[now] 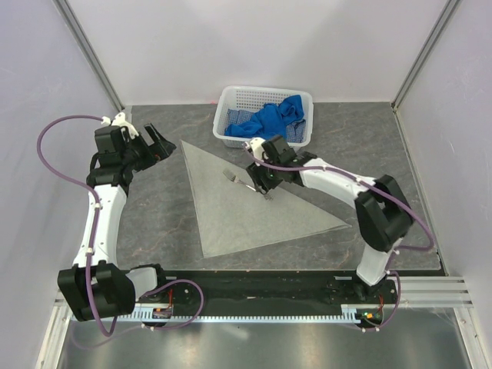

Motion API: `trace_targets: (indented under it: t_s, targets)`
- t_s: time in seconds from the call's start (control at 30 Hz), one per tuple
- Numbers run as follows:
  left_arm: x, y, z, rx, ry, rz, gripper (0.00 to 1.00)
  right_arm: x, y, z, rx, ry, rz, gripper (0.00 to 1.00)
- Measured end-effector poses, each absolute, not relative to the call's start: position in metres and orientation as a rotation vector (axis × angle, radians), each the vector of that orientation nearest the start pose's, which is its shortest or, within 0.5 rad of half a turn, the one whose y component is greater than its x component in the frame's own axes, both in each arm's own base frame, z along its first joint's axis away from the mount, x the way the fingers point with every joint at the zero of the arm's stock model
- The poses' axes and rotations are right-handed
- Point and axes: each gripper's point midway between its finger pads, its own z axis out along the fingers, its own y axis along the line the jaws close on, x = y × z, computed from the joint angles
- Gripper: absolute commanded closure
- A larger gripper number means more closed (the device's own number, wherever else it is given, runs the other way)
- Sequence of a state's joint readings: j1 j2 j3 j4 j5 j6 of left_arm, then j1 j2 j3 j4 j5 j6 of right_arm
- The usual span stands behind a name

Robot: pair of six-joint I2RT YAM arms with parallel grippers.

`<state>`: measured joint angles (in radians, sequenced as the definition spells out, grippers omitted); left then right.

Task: Fold the napkin, place the utensils inside, and roll it up
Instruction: Place the utensil onto the napkin

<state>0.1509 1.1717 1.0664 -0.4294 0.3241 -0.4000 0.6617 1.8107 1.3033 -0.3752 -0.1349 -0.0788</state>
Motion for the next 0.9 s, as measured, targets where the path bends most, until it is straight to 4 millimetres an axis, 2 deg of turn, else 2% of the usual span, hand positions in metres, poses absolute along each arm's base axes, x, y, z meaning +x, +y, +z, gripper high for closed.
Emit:
trace_targets:
  t_s: [0.07,0.17,0.27,0.37,0.5,0.6,0.9]
  targets:
    - [0.357,-0.021,0.236,-0.380,2.078,-0.514,0.00,0.337,0.277,0.092,-0.847,2.330,0.395,0.37]
    - [0.357,-0.027,0.230,-0.379,2.092,-0.545,0.01,0.328,0.238,0.094,-0.618,2.401,0.340,0.37]
    - [0.356,-0.035,0.228,-0.362,2.105,-0.570,0.01,0.316,0.180,0.096,-0.293,2.453,0.289,0.37]
    - [0.356,-0.042,0.230,-0.338,2.101,-0.589,0.01,0.302,0.122,0.104,0.008,2.432,0.246,0.38]
    - [0.355,-0.052,0.232,-0.305,2.099,-0.619,0.01,0.283,0.063,0.107,0.324,2.368,0.229,0.40]
    - [0.355,-0.055,0.233,-0.294,2.099,-0.628,0.01,0.278,0.043,0.098,0.445,2.378,0.220,0.41]
    - [0.355,-0.056,0.233,-0.290,2.098,-0.631,0.01,0.258,0.055,0.078,0.508,2.460,0.326,0.42]
